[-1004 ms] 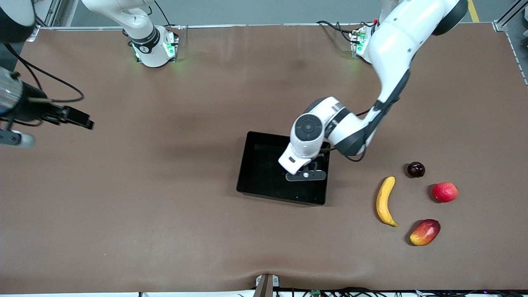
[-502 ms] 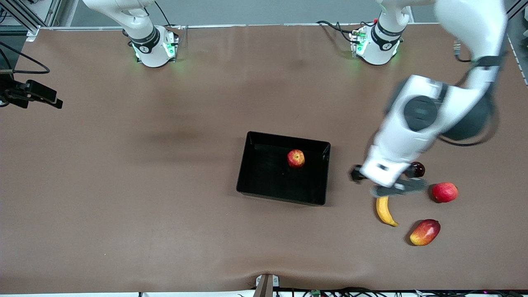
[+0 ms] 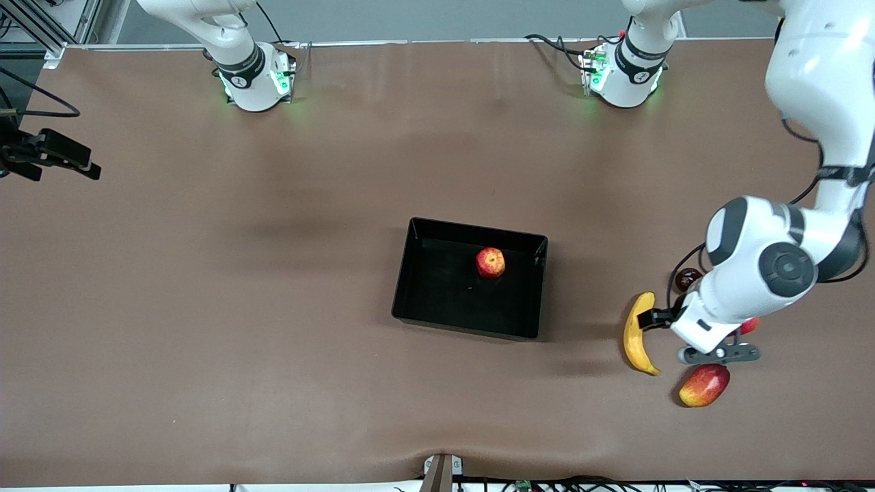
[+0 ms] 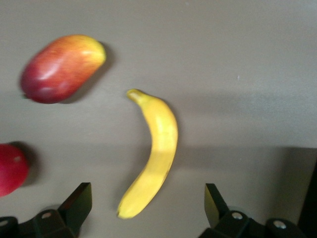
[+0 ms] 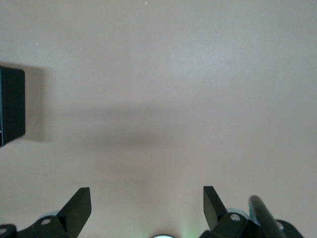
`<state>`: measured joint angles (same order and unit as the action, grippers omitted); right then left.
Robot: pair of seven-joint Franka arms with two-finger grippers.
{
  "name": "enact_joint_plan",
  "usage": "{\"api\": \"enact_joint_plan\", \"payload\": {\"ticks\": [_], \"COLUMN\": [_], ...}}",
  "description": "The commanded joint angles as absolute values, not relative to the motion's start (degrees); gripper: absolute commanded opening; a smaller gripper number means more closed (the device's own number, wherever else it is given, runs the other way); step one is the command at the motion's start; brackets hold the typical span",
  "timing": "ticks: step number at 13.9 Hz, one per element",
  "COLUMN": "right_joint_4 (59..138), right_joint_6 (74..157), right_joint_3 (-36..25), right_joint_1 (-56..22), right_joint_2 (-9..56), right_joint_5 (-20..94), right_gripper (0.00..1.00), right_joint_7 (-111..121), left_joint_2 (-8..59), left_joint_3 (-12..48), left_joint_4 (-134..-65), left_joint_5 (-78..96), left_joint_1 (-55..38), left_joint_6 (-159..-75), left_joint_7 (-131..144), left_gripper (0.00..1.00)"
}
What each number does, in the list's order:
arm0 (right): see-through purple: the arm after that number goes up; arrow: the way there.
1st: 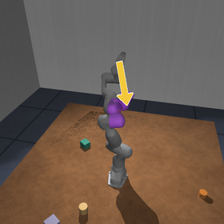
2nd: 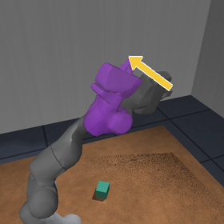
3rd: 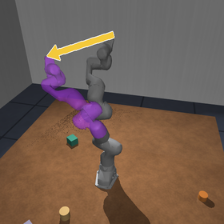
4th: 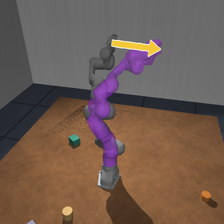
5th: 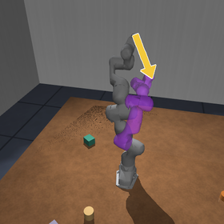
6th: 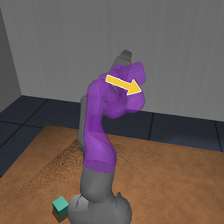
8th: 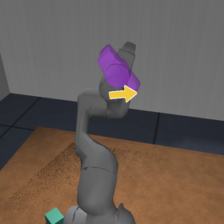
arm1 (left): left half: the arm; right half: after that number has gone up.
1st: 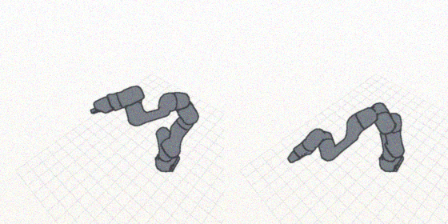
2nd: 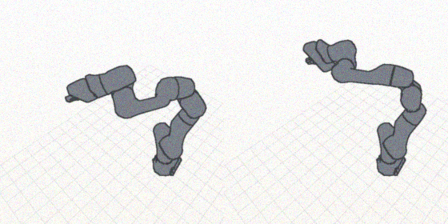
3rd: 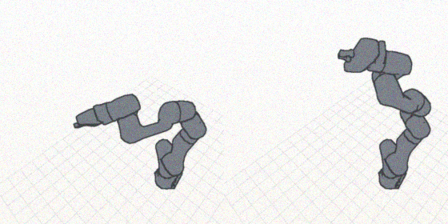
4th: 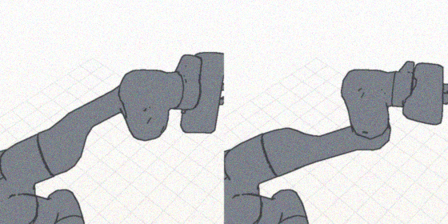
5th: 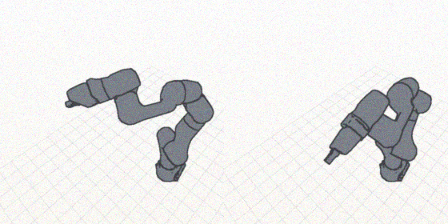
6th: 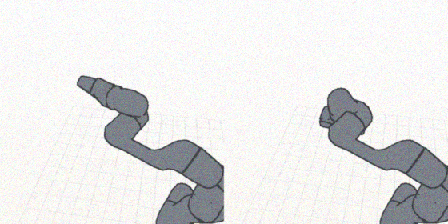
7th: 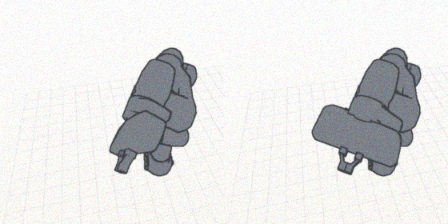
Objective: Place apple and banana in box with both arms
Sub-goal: 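Reach the left gripper to the yellow banana and grasp it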
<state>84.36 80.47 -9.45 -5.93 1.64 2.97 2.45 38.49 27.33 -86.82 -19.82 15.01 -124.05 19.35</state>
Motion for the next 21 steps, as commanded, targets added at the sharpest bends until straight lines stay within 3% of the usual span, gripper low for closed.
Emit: {"api": "enact_joint_plan", "payload": {"ticks": [1,4,6,8,10,14,17,21], "right_joint_4": [82.88,82.97,82.97,83.06,82.97,82.97,82.88,82.88], "right_joint_6": [79.79,81.12,81.73,82.88,82.97,84.19,84.46,84.37], "right_joint_3": [-8.96,-9.05,-9.05,-9.14,-9.14,-9.14,-8.97,-8.96], "right_joint_1": [-6.07,-6.06,-6.06,-5.54,-5.71,-5.89,-6.15,-6.15], "right_joint_2": [1.93,1.85,1.85,1.85,1.85,2.02,2.02,2.02], "right_joint_5": [-0.08,-0.26,-0.09,0.17,0.26,0.62,0.70,0.70], "right_gripper": [1.00,1.00,1.00,1.00,1.00,1.00,1.00,1.00], "right_joint_7": [3.34,5.88,5.89,5.89,5.80,5.89,5.80,5.80], "left_joint_2": [42.88,47.01,49.04,49.39,48.52,44.05,39.21,36.48], "left_joint_3": [26.72,26.46,26.46,26.46,26.46,27.59,35.21,44.99], "left_joint_4": [-86.31,-86.31,-86.31,-86.75,-87.45,-87.36,-87.01,-87.10], "left_joint_5": [-20.13,-23.89,-25.48,-25.49,-25.66,-26.02,-25.93,-25.93], "left_joint_1": [15.03,14.94,14.94,15.03,15.03,14.59,14.24,11.89], "left_joint_6": [-130.14,-133.15,-135.25,-135.62,-135.27,-127.74,-117.10,-113.82], "left_joint_7": [17.93,15.91,15.91,16.00,15.91,15.21,14.68,18.52], "left_gripper": [1.00,0.99,0.82,0.52,0.02,0.00,0.00,0.00]}}
